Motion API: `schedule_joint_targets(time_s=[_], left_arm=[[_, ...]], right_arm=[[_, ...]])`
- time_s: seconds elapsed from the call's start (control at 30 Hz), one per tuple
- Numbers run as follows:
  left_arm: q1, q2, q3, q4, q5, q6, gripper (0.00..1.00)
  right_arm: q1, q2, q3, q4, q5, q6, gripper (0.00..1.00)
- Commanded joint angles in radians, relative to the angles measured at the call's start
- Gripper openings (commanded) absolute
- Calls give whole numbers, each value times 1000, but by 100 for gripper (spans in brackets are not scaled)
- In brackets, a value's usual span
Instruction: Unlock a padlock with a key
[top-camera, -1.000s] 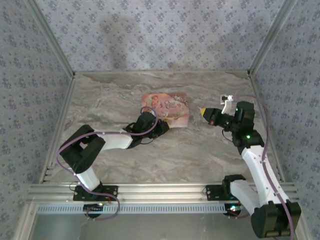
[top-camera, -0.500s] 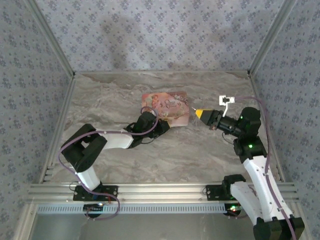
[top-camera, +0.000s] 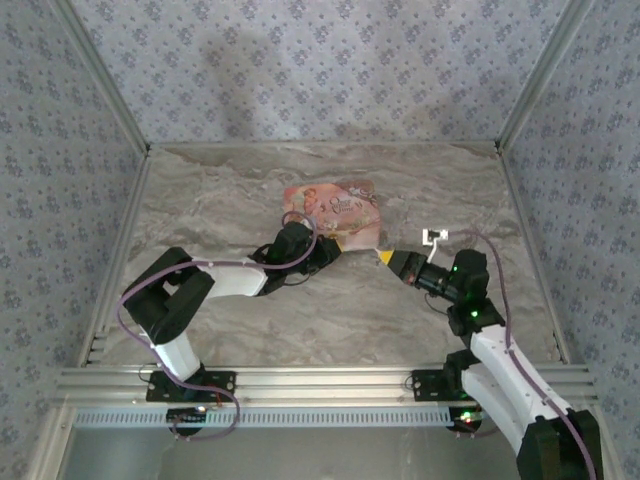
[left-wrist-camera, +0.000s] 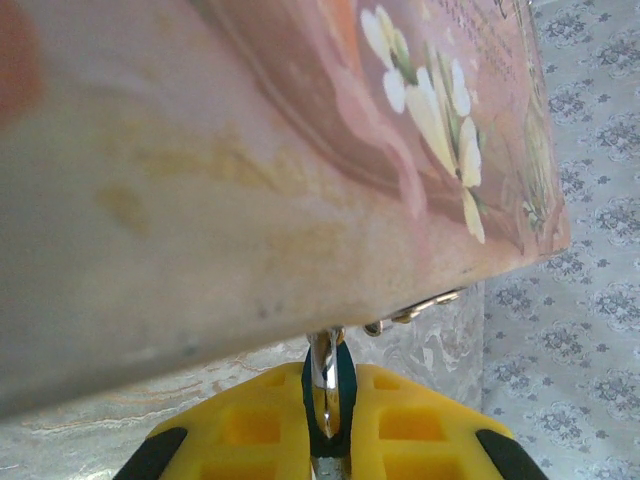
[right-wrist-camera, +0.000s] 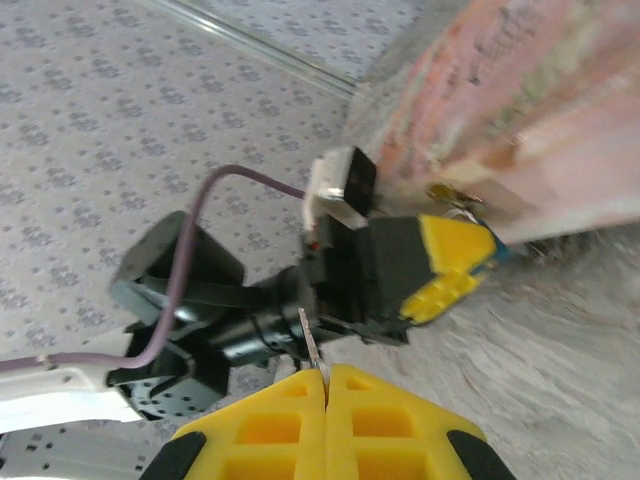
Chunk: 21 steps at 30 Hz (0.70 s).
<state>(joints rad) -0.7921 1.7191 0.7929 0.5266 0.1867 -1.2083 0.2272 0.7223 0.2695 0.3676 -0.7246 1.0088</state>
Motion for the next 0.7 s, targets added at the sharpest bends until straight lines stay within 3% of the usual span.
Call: schedule_joint_targets(time_s=[0.0,0.33,0.67], left_arm=[[3,-19,45,88,33,-26,0],[7,-11,35,128,41,-48,0],[10,-12,21,172,62,-60,0]], right_arm=[[26,-9,-45,115,115,80,0],[146,128,-118,267,287,160,0],[159,359,-80,435,289,261,0]])
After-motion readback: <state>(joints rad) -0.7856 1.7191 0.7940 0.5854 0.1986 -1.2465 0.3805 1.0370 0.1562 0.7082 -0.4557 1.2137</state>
